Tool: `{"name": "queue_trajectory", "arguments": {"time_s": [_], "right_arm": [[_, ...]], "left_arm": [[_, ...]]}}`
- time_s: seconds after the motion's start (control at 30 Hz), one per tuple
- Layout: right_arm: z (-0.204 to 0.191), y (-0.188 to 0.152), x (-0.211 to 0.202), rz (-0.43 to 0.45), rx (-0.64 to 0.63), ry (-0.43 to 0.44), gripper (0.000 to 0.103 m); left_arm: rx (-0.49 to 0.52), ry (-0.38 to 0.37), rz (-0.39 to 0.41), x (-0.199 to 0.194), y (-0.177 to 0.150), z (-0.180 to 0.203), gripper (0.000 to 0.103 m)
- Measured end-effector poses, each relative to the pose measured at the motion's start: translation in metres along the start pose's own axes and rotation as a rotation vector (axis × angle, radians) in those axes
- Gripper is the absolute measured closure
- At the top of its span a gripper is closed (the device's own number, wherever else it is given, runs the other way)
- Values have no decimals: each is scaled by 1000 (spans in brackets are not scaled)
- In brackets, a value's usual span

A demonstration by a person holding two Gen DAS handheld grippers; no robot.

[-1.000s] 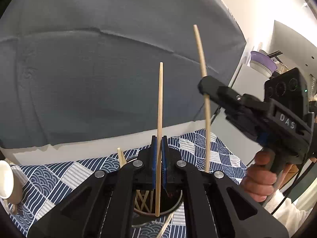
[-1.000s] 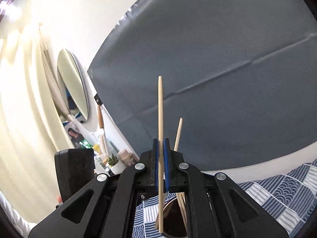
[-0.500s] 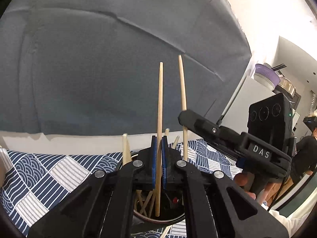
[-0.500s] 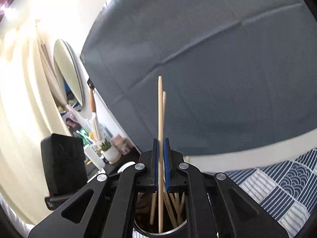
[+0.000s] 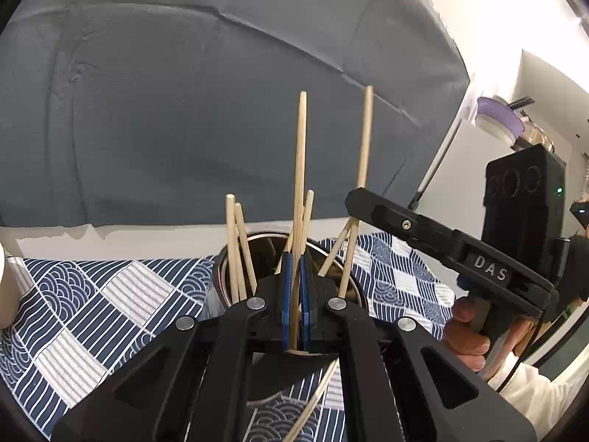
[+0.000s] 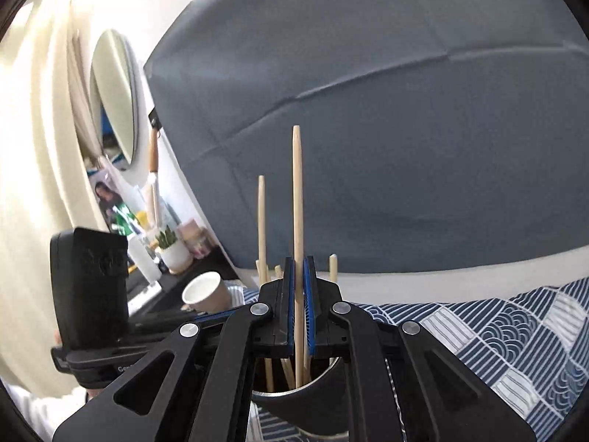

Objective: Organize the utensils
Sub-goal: 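Open the right tool to drop its skewer into the cup while the left tool releases its own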

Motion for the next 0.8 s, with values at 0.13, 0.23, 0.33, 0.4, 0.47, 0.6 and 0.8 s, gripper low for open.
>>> {"name": "queue_trajectory", "arguments": {"time_s": [0.13,0.23,0.33,0.4,0.47,0.6,0.8], "right_arm": [[-9,0,-10,-50,-56,-52,98],[-17,0,-15,-91,-110,-85,98],[-26,-1,-20,-134,-165,-116,98],[-29,-1,-22,-163,-186,-137,97],[-30,0,-22,-184,-202,-126,96],[-30,3,-17,-234,-240,-152,94],[-33,5,-18,-281,-261,-194,61]], "left_arm": [[9,24,-29,-2,-1,1,98],[20,33,-58,-3,-3,2,98],[35,52,-94,-4,-5,3,98],[59,81,-127,-2,-8,4,98],[85,113,-153,-1,-11,4,98],[86,135,-188,-6,-10,3,98],[115,164,-179,-27,-2,8,53]]}}
Point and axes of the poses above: each gripper's, at about its wrist camera, not at the fingertips, and x roughly the way its jaws point, z to its right, y to its top, the point moved 4 cm from there along x, roughly the way its jaws point, and after that the axes turned 14 degrees about -x, right-handed, at the moved point
